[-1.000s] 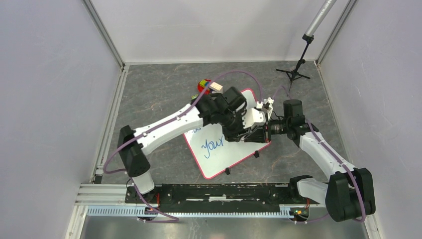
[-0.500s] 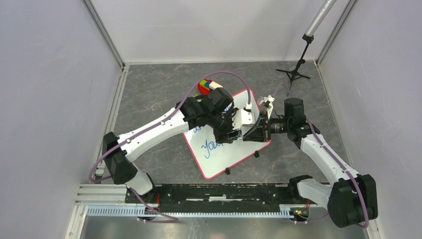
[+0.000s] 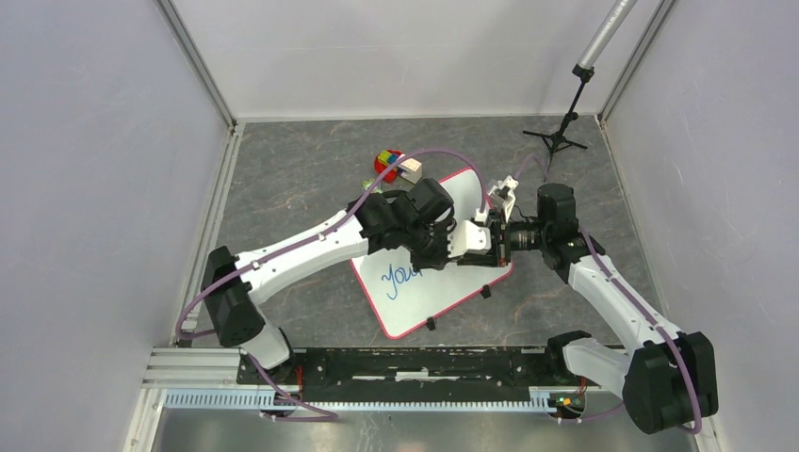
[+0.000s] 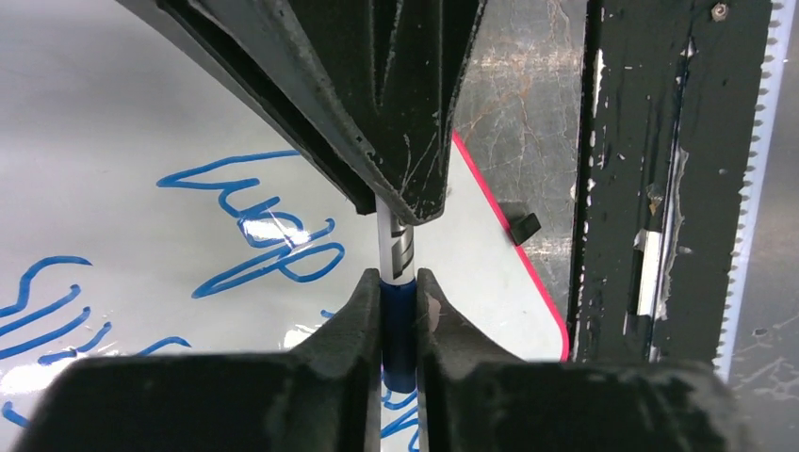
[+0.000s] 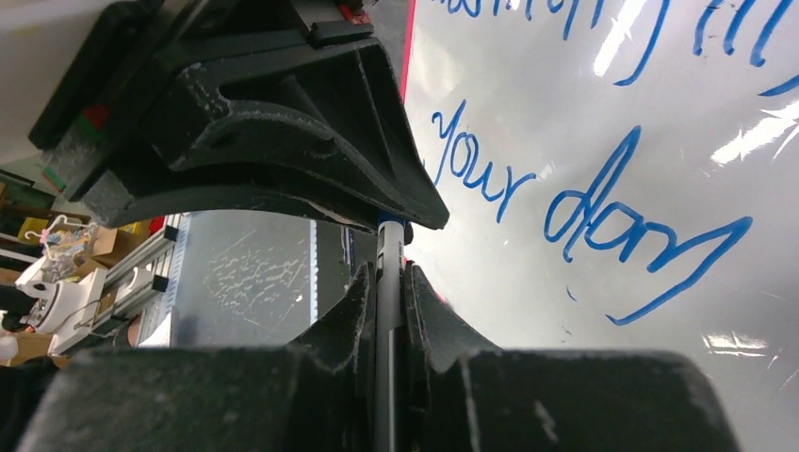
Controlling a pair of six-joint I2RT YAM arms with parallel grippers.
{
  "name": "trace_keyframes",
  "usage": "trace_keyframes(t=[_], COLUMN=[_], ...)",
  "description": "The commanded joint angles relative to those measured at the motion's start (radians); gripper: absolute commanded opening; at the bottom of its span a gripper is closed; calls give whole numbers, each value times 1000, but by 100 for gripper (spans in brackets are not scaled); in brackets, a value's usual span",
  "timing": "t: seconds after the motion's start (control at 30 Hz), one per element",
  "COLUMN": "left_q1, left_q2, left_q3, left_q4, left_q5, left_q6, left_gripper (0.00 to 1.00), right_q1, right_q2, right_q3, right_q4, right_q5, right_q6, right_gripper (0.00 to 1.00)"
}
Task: Write a sentence on the whiteboard
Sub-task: Pass from the right arm to the left, then put down the whiteboard marker at the center of the board.
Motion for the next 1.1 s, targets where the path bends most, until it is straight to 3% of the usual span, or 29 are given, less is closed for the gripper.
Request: trace_keyframes(t=[0.0, 0.1, 0.27, 0.33, 0.43, 0.6, 0.73, 0.83, 1.07], left_q1=[-30, -64, -66, -49, 16, 166, 302, 444, 886], left_q2=[29, 47, 71, 61, 20, -69, -118, -144, -212], left_q3=[82, 127, 221, 217, 155, 58, 60, 64, 5], left_q4=[60, 81, 94, 84, 77, 86, 93, 84, 21], left_q5=[9, 19, 63, 69, 100, 165, 211, 239, 293], left_q6=[-4, -28, -108, -119, -146, -201, -253, -302, -343], left_gripper=[10, 2, 2, 2, 2, 2, 2, 2, 5], right_q1=[28, 46, 55, 44, -29, -206, -255, -297, -333], right_q2=[-13, -9, 2, 8, 20, 45, 77, 95, 145], right_q3=[4, -12, 4, 33, 101, 219, 296, 316, 382], right_q4=[78, 148, 160, 126, 50, 44, 37, 5, -373], right_q5=[-13, -1, 10, 14, 18, -3, -3, 11, 171], right_q6=[60, 97, 104, 80, 25, 23, 24, -12, -406], right_gripper=[0, 0, 0, 8, 27, 64, 96, 98, 98])
